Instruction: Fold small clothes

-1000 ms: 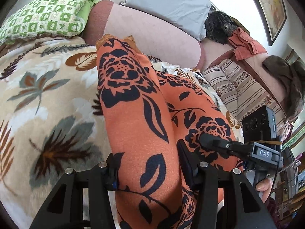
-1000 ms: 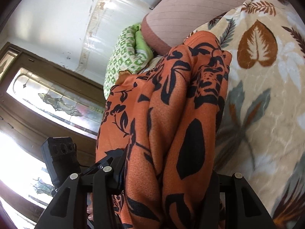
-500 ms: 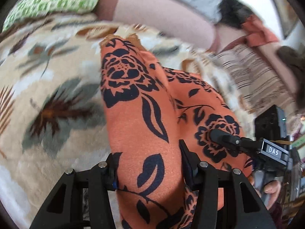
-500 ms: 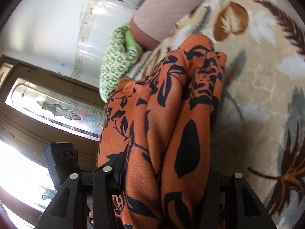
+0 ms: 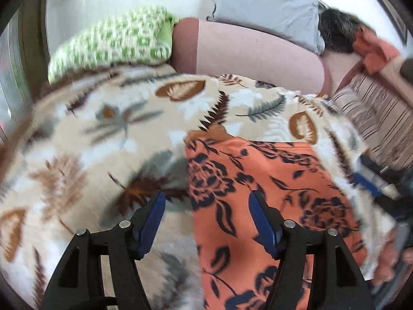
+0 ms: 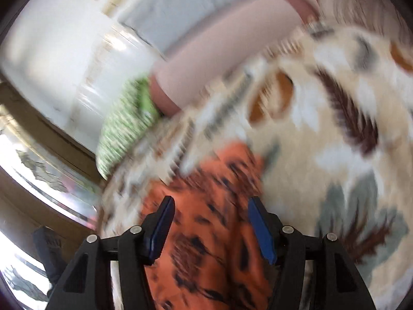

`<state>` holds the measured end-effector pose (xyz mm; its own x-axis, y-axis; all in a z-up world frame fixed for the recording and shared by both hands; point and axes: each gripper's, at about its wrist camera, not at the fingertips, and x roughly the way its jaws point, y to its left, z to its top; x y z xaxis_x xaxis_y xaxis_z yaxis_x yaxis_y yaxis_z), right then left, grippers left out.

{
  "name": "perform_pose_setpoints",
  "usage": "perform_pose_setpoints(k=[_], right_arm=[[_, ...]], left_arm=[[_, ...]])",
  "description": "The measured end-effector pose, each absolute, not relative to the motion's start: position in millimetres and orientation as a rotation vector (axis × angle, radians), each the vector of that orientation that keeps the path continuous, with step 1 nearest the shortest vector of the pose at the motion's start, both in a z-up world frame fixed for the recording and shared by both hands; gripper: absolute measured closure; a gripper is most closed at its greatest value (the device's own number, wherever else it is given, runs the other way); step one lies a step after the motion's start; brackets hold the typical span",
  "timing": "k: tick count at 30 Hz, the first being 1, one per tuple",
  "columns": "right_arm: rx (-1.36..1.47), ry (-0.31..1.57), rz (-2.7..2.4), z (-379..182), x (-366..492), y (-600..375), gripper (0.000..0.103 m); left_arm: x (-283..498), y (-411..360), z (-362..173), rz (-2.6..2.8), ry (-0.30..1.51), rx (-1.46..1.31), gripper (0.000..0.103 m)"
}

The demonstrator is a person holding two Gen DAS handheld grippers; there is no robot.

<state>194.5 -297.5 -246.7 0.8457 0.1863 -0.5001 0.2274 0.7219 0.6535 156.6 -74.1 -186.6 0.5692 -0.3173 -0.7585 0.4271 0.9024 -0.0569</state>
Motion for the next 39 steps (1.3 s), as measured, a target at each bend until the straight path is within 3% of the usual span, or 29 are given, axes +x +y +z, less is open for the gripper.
perform_pose_setpoints(k=[4,6,7,9,13,16,22,28,31,39], right_arm=[[0.778,0.560,0.137,-245.5,207.0,-279.9,0.045],[0.854,0.670,0.152,-270.2,236.8,-275.3,0.061],[0.899,0.740,0.131,-287.3,246.3,-278.2,0.067],[1.013,0.815,0.086,-318.9,256.5,-290.9,0.099],[1.190,0.793,0.138,-334.6,255.0,-309.7,0.099],[1.074,0.761,0.110,-313.6,239.0,-300.9,0.092],[0.857,0.665,0.162,-266.3,171.6,-281.9,0.092],[0.768,0.861,0.104,-292.2,137.8,-254.1,0.094],[0.895,0.911,0.118,-311.3,135.2,-261.6,0.094],[0.738,0.737,0.110,-256.2,103.6,-255.2,0.091]], left_arm=[[167.8,-90.3,-215.2,-0.367,0.931,0.266,0.034],[173.2,-88.1,-224.2,-0.346,0.957,0.249,0.031],[175.6,-87.5,-227.0,-0.336,0.960,0.245,0.025],[176.6,-86.6,-232.3,-0.315,0.949,0.259,0.017],[172.1,-77.7,-228.0,-0.320,0.979,0.190,0.017],[152.7,-71.1,-215.0,-0.325,0.942,0.182,0.017],[96.3,-61.1,-202.3,-0.339,0.853,0.228,0.017],[76.8,-60.2,-232.3,-0.325,0.902,0.290,0.012],[71.4,-57.7,-217.7,-0.330,0.907,0.270,0.013],[39.1,-44.4,-154.4,-0.309,0.757,0.268,0.013]])
